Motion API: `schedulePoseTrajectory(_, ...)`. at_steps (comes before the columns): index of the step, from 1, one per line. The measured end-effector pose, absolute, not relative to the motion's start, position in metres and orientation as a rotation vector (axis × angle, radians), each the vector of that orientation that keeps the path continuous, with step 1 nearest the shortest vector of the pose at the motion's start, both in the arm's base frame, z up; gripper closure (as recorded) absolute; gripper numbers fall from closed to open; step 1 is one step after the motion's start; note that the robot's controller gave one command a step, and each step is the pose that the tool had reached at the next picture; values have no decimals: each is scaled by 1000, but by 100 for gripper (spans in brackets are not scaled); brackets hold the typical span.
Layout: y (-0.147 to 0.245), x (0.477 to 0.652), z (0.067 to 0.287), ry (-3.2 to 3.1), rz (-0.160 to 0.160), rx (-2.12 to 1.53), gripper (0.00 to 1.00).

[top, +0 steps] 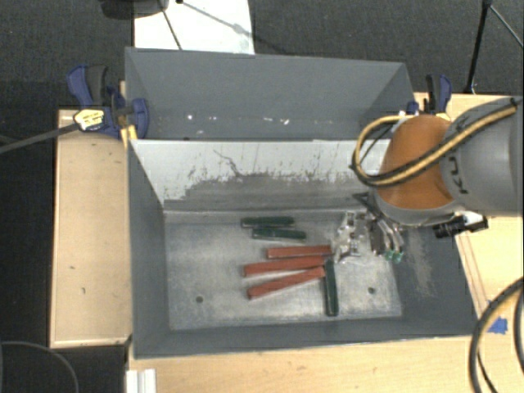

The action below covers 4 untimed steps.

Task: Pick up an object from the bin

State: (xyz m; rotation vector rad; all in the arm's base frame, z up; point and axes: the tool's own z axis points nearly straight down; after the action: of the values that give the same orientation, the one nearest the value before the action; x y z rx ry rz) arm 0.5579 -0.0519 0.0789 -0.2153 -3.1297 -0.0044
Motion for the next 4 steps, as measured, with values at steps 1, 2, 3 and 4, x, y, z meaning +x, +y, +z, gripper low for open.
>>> schedulePoseTrajectory(1, -52, 558, 77, -3138, -2, -211, 0)
schedulePoseTrajectory(2, -54, 564, 80, -3163, 3, -211, 100)
schedulePoseTrajectory(3, -54, 564, 80, -3163, 4, -210, 100)
schedulePoseTrajectory(4, -84, 551, 93, -3146, 2, 72, 0)
